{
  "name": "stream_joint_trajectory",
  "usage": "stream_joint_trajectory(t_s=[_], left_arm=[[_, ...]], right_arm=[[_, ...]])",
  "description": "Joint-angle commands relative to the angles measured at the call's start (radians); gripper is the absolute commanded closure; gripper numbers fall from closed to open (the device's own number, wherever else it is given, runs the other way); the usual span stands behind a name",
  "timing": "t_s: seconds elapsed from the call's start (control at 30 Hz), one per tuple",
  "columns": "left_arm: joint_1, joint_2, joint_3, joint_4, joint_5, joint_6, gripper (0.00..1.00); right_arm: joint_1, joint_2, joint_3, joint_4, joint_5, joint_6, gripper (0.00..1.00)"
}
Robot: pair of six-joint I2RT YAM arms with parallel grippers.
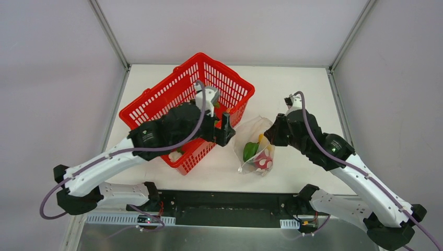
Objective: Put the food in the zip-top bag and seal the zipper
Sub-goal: Adjust the zipper food storage bag at the center of the board, then pick up the fake fruit from the bin.
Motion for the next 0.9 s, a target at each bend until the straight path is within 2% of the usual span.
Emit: stream_joint_trajectory(t_s=[0.0,0.17,0.3,0.5,0.6,0.67,0.73,0.87], left_arm=[[0.033,-0.102,-0.027,-0.056,-0.128,0.110,0.01],[0.247,-0.165,-0.093,-0.125,-0.010,0.098,0.01],[0.353,-0.197,-0.147,-0.127,0.051,0.112,0.00],[0.538,-0.094,-0.192,-0.096,0.213,0.128,0.00],[0.575,0.003,-0.188,-0.028,0.312,0.156,0.02],[0.596,0.088,-0.182,0.015,0.387,0.147,0.12],[0.603,0.164,-0.158,0.042,0.450,0.160,0.17],[0.604,0.274,-0.156,0.127,0.476,0.174,0.17]], right_arm=[[0.002,-0.017,-0.016,0.065,-0.045,0.010,1.00],[0.002,-0.039,-0.031,0.079,-0.060,0.019,1.00],[0.002,-0.061,-0.037,0.080,-0.058,0.031,1.00],[0.001,-0.080,-0.050,0.084,-0.064,0.043,1.00],[0.002,-0.089,-0.052,0.082,-0.066,0.049,1.00],[0.001,-0.094,-0.046,0.076,-0.063,0.049,1.00],[0.002,-0.101,-0.044,0.073,-0.054,0.048,1.00],[0.001,-0.110,-0.045,0.069,-0.053,0.048,1.00]])
